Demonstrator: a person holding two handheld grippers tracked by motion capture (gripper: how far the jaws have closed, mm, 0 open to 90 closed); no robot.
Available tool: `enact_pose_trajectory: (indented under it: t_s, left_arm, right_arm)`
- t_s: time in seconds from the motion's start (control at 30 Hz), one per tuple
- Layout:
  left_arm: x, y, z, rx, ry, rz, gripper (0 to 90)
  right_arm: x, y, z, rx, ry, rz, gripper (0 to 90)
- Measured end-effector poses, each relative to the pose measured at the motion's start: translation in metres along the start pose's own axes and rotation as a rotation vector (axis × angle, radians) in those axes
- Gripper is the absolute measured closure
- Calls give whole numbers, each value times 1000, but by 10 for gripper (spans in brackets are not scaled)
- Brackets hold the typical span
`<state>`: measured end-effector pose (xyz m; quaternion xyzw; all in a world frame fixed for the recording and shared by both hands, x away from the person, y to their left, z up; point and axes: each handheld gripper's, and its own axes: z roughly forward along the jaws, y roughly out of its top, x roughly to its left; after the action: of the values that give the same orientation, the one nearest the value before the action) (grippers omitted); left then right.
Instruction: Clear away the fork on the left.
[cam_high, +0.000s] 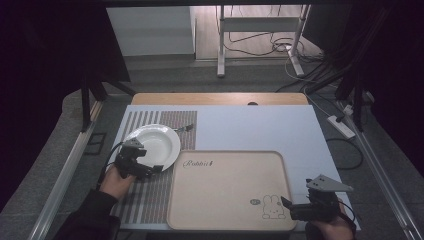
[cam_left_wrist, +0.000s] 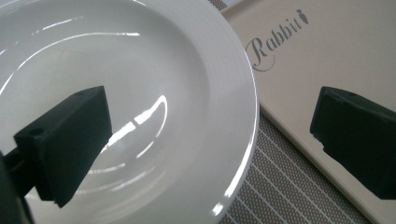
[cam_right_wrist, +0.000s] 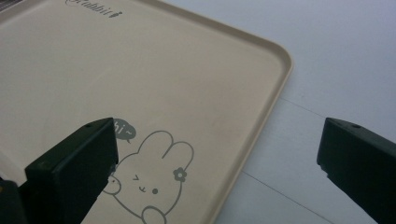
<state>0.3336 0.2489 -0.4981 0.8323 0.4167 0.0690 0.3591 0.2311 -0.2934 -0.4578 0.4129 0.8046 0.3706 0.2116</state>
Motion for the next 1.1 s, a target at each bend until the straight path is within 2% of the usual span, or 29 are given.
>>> enact_pose_trajectory:
  t_s: [0.37, 1.1]
  left_arm:
    - [11, 27, 19, 7, 29, 35, 0]
    - [26, 67, 55, 33, 14, 65, 14]
  right_arm:
    - [0, 0, 0, 2, 4, 0, 0]
    - [0, 0, 1, 11, 12, -4, 0]
